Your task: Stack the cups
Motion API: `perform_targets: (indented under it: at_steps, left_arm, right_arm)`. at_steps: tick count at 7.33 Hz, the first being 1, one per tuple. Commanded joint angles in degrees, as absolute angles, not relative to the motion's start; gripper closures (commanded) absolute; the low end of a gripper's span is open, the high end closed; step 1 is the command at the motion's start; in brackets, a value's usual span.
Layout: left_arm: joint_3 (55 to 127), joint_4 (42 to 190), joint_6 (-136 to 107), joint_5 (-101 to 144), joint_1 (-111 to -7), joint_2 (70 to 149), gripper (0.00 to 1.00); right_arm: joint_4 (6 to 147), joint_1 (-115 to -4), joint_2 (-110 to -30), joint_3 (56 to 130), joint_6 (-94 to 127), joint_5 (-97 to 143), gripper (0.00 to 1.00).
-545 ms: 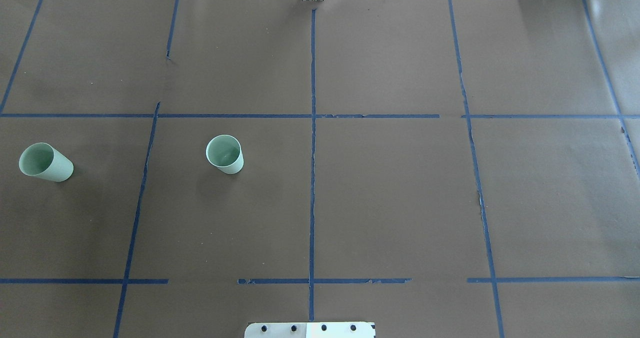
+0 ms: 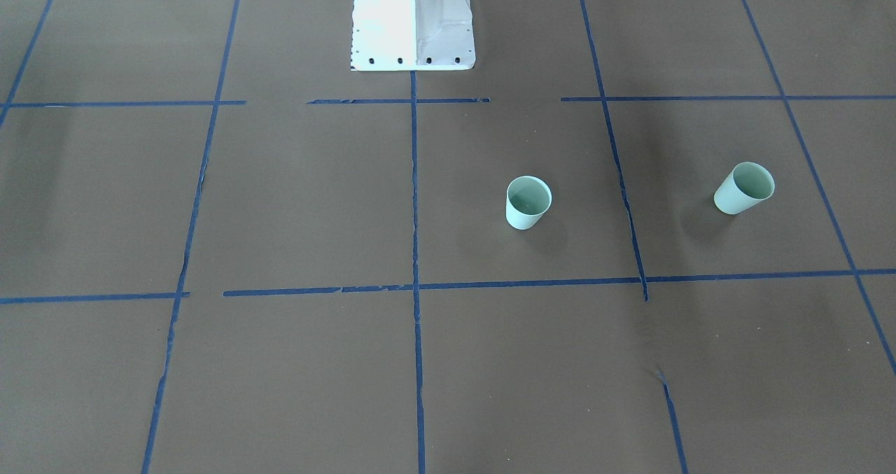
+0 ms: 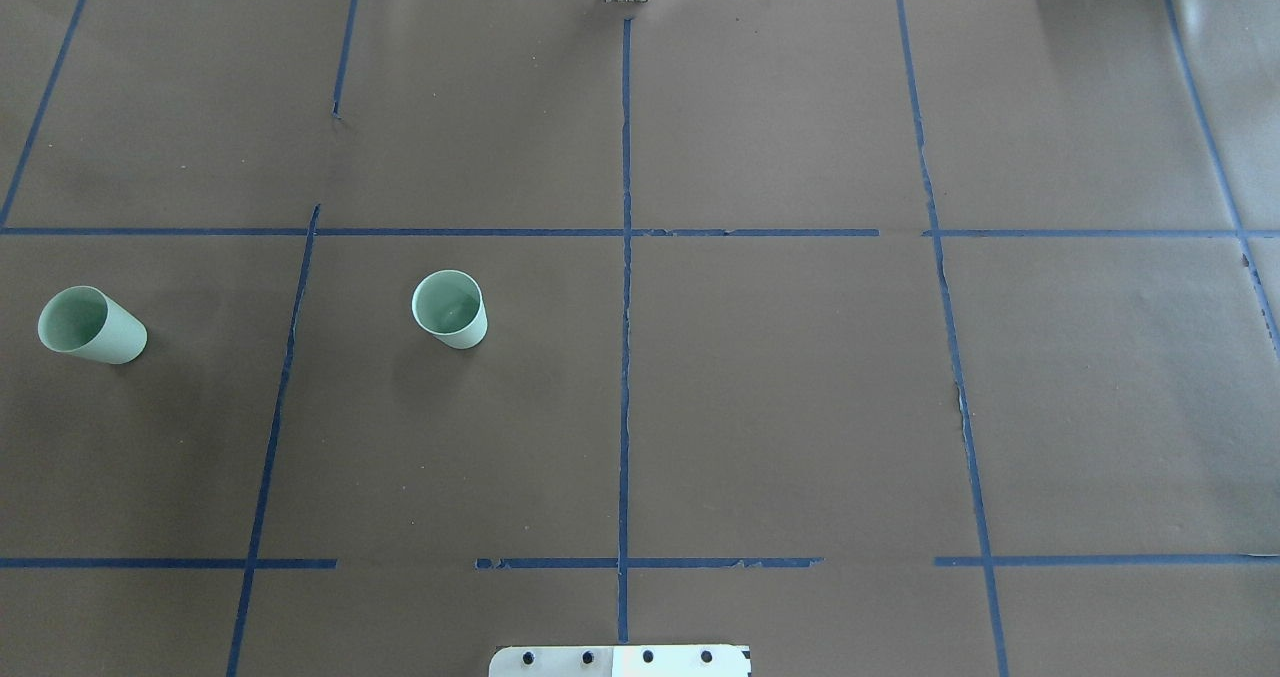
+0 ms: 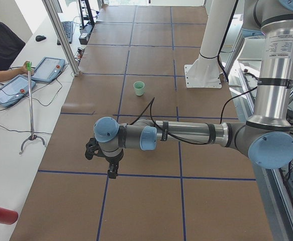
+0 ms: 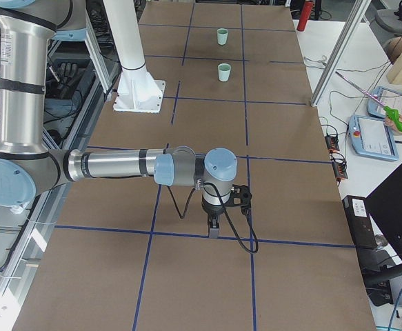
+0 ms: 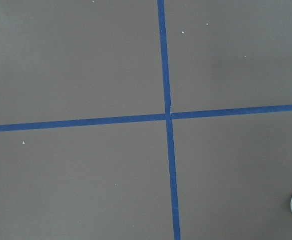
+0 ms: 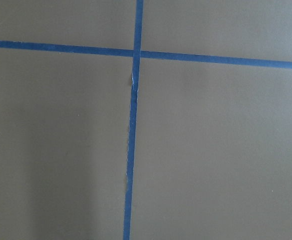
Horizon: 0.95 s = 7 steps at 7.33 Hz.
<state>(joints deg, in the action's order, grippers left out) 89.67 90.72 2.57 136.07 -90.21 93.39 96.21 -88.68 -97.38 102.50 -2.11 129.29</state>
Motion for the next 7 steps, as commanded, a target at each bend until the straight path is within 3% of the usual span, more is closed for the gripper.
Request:
perform_targets:
  at_steps: [1, 4, 7]
  left_arm:
    - [93.2, 90.8, 1.4, 136.1, -89.8, 93.8, 0.00]
    - [96.5, 99.7, -19.0, 135.4, -80.5, 92.8, 0.00]
    - [95.4, 123.6, -41.9, 131.2, -65.6, 85.0, 0.00]
  right_arm:
    - [96.2, -88.7, -97.4, 102.5, -2.1, 129.3, 0.00]
    - [96.2, -88.7, -97.4, 102.5, -2.1, 129.3, 0.00]
    - [96.2, -88.7, -97.4, 102.5, -2.1, 129.3, 0.00]
